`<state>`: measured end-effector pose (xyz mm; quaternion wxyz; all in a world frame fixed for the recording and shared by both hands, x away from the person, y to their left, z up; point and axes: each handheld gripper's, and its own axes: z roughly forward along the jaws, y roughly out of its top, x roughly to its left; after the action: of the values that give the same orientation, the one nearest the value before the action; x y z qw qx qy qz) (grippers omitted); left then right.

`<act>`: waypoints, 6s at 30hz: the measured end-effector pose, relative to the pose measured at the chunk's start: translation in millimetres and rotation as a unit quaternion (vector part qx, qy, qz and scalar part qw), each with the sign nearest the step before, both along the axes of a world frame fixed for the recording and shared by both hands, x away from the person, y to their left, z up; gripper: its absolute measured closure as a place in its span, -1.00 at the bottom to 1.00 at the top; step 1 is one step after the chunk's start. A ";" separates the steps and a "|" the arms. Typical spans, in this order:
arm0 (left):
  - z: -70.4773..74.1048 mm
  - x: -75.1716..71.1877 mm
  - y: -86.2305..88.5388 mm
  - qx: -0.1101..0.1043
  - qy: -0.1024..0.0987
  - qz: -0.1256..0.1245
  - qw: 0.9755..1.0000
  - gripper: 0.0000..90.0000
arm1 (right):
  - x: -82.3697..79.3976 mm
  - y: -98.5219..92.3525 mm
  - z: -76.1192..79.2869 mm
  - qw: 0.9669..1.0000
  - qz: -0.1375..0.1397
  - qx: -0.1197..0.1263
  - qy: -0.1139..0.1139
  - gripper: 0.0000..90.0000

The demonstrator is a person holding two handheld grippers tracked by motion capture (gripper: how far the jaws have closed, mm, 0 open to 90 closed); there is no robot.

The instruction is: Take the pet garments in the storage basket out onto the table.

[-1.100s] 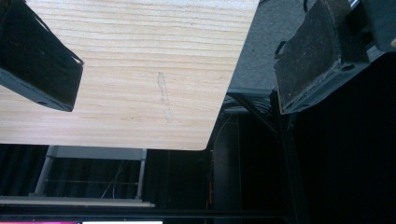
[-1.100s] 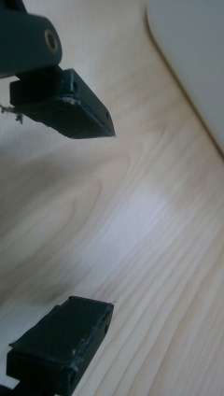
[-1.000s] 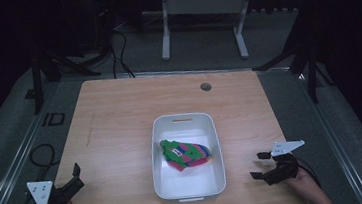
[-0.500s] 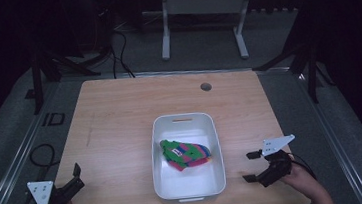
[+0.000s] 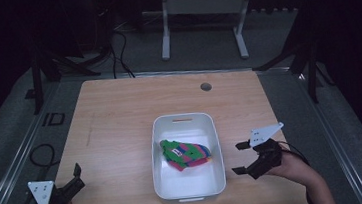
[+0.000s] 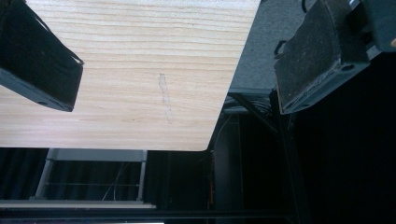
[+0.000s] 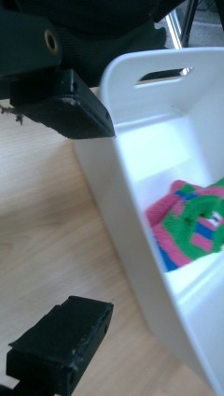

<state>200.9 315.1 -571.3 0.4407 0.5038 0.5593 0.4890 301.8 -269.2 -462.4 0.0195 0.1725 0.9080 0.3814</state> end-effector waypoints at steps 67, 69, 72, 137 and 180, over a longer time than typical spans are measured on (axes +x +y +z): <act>-0.2 -0.6 -0.2 0.005 -0.003 -0.011 1.000 -0.97 | 43.8 219.0 -51.1 0.952 0.144 -0.268 -0.031 -0.29; -0.2 -0.5 -0.2 0.005 -0.003 -0.011 1.000 -0.97 | 43.1 219.0 -51.3 0.950 0.139 -0.275 -0.054 -0.10; -0.2 -0.6 -0.1 0.005 -0.003 -0.011 1.000 -0.97 | 41.3 218.2 -51.3 0.948 0.132 -0.281 -0.074 0.39; 0.1 -0.1 0.4 0.005 0.001 -0.008 1.000 -0.97 | 48.4 27.5 120.3 0.976 -0.068 -0.132 -0.161 0.67; -0.1 -0.2 0.4 0.002 -0.002 -0.009 1.000 -0.97 | 100.3 4.7 -59.1 0.962 -0.183 -0.189 -0.067 0.41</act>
<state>200.7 315.5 -571.4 0.4449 0.5093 0.5527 0.4871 402.1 -264.5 -521.5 0.1825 0.3030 0.9131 0.2031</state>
